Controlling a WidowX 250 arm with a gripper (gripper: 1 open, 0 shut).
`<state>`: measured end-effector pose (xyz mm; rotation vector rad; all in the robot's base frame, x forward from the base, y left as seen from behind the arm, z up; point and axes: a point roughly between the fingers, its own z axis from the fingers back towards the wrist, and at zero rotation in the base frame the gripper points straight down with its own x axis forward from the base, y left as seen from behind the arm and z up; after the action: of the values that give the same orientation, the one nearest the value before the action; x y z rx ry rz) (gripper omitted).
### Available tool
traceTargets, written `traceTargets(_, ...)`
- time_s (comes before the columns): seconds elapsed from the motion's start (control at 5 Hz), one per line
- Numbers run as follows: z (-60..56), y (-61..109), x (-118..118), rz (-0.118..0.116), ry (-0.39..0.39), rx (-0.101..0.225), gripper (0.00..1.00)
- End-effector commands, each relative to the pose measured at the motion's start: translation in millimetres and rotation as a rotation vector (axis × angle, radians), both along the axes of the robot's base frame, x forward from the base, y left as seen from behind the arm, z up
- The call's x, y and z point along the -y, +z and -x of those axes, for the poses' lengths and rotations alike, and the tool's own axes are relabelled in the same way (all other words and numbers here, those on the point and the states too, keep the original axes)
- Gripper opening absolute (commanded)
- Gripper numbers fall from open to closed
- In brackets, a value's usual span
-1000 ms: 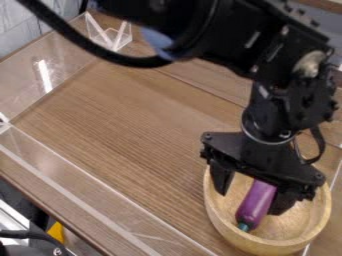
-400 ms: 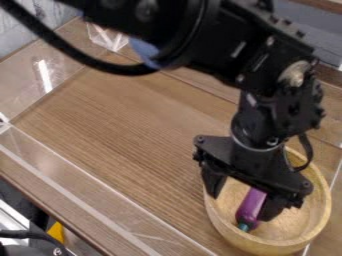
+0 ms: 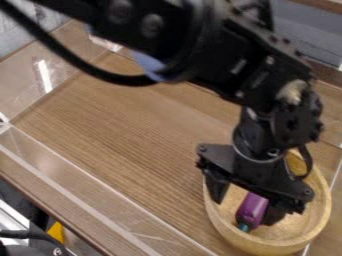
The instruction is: Put the purple eggplant in the brown bowl
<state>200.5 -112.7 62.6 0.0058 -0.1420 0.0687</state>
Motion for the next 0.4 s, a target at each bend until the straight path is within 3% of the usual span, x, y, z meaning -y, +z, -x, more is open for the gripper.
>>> traceTargets(0.0, -11.9, 9.5, 17.9, 0.026, 0.023, 0.042, 1.0)
traceTargets(0.2, -12.5, 4.2, 16.1, 0.024, 0.034, 0.041, 1.0)
